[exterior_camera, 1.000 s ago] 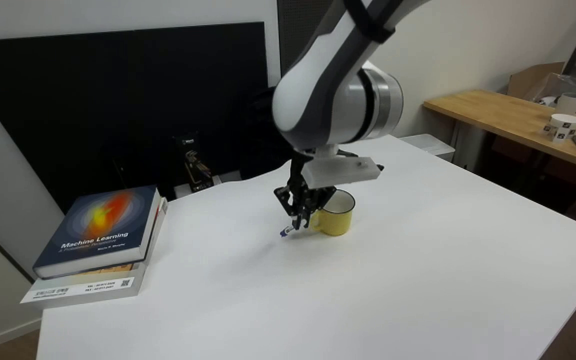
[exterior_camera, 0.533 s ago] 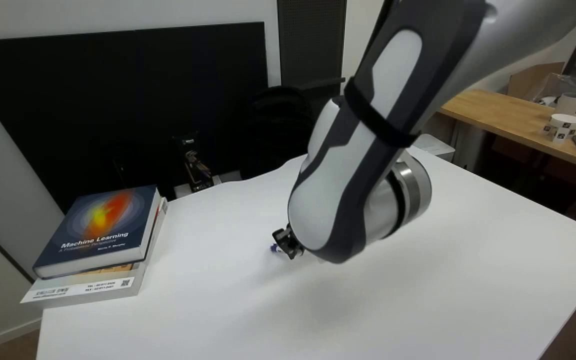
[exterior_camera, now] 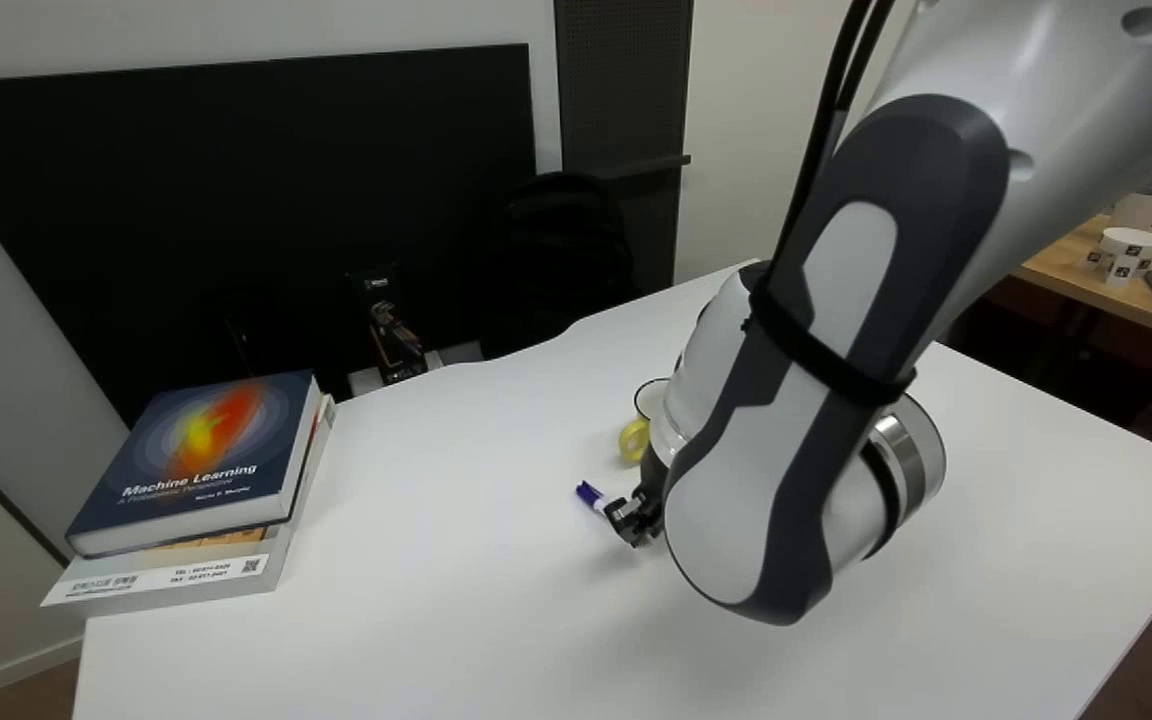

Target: Take the marker out of the cup and put it on the table

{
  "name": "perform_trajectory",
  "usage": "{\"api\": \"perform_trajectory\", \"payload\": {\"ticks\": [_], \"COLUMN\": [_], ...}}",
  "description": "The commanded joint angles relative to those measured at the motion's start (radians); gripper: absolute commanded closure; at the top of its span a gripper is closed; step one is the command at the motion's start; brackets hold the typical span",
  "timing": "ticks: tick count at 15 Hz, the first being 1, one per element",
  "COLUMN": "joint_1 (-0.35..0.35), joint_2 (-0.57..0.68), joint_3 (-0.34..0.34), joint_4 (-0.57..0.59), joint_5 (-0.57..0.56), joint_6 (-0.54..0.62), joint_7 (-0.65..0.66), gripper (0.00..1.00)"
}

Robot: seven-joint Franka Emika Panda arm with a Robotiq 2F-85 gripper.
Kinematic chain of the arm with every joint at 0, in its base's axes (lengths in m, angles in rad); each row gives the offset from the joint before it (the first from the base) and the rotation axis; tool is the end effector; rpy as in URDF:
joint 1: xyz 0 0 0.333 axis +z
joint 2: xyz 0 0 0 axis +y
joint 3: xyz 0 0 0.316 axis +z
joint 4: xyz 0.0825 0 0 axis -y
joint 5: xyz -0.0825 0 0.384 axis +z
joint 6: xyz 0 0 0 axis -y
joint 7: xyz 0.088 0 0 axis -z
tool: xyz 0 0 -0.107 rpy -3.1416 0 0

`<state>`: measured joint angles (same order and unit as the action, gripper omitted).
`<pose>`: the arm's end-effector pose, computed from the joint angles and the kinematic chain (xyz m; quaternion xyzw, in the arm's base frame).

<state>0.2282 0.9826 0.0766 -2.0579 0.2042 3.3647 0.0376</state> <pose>0.5255 0.1453 -0.0076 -0.9871 -0.0080 -0.1522 0.0491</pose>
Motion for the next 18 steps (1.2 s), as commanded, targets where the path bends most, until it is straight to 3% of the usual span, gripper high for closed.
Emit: {"api": "perform_trajectory", "payload": {"ticks": [1, 4, 8, 14, 18], "joint_1": [0.005, 0.014, 0.027, 0.063, 0.08], "joint_2": [-0.008, -0.013, -0.073, -0.16, -0.196], "joint_3": [-0.05, -0.085, -0.126, -0.175, -0.183], "joint_4": [-0.023, -0.019, 0.094, 0.237, 0.281], "joint_5": [0.001, -0.002, -0.034, -0.122, -0.159], "joint_6": [-0.155, -0.288, -0.593, -0.866, -0.874], "joint_7": [0.055, 0.087, 0.142, 0.286, 0.373], "gripper": [0.44, 0.24, 0.01, 0.0, 0.0]}}
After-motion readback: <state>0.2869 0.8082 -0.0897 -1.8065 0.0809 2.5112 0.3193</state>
